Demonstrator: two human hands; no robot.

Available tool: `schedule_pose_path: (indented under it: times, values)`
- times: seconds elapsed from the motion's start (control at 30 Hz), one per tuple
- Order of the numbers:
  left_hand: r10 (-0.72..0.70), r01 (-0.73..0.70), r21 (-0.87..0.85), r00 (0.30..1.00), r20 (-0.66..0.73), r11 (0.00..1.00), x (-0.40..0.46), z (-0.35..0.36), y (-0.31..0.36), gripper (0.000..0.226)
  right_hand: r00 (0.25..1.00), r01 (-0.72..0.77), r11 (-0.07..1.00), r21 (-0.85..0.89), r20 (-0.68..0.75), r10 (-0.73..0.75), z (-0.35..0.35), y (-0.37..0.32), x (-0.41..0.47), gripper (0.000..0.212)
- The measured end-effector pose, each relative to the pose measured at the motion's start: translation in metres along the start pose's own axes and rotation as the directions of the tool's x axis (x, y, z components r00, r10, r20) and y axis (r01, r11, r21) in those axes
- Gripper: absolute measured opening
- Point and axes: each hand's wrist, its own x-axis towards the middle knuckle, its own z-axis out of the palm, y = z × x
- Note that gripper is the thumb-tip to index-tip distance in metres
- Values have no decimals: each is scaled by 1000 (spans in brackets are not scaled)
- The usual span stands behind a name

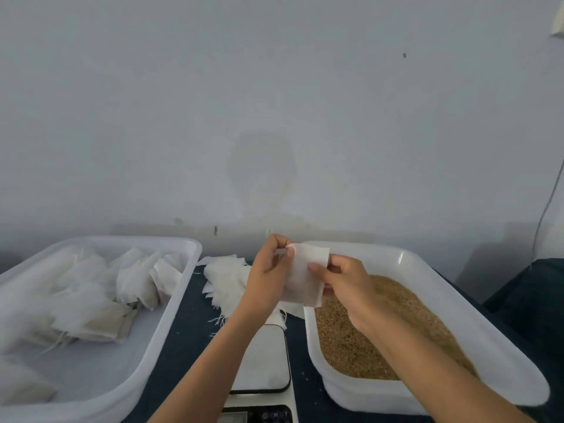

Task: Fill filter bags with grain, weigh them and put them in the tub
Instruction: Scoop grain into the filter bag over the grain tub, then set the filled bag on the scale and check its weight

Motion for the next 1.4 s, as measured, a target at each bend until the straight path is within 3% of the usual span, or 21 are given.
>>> schedule_pose_path:
  times: [0.07,0.13,0.23,0.43,0.5,0.63,0.73,0.83,0.9,1.0,1.2,1.4]
  values:
    - [-25,25,-3,998,-59,1000,-8,-15,-5,6,999,20,998,-52,-35,-22,18,2,-1,10]
    - [-73,73,-6,994,-75,997,-17,-32,-11,17,997,59,991,-122,-39,-64,35,6,-3,9]
    - [-91,107,188,992,-90,976,-30,-57,-26,25,995,94,972,-214,-17,-100,58,16,-5,9]
    - [-175,229,396,970,-167,889,-47,-80,-61,25,1000,-19,913,-407,-18,12,98,58,-4,25]
    - [-189,246,450,967,-168,858,-49,-81,-70,26,999,-44,908,-416,-35,33,103,70,-4,21]
    - [-154,215,529,975,-158,821,-50,-80,-82,36,997,-12,926,-378,-79,-19,104,87,-9,33]
    - [-126,185,588,982,-140,788,-47,-79,-87,40,993,50,933,-356,-84,-86,103,97,-14,17]
    - [-88,145,633,989,-120,760,-47,-82,-91,36,988,102,909,-405,-67,-140,100,106,-14,15]
    - [-68,126,606,991,-118,785,-50,-86,-95,23,986,128,898,-422,-44,-161,97,111,-11,13]
    - [-67,168,481,973,-220,861,-53,-94,-101,7,987,146,931,-334,-16,-161,89,118,-8,18]
    - [-77,253,377,902,-425,891,-55,-112,-111,16,996,66,996,-59,-57,-70,77,133,-12,27]
    - [-182,321,245,870,-458,915,-57,-117,-115,24,997,62,998,10,-48,-61,74,137,-15,23]
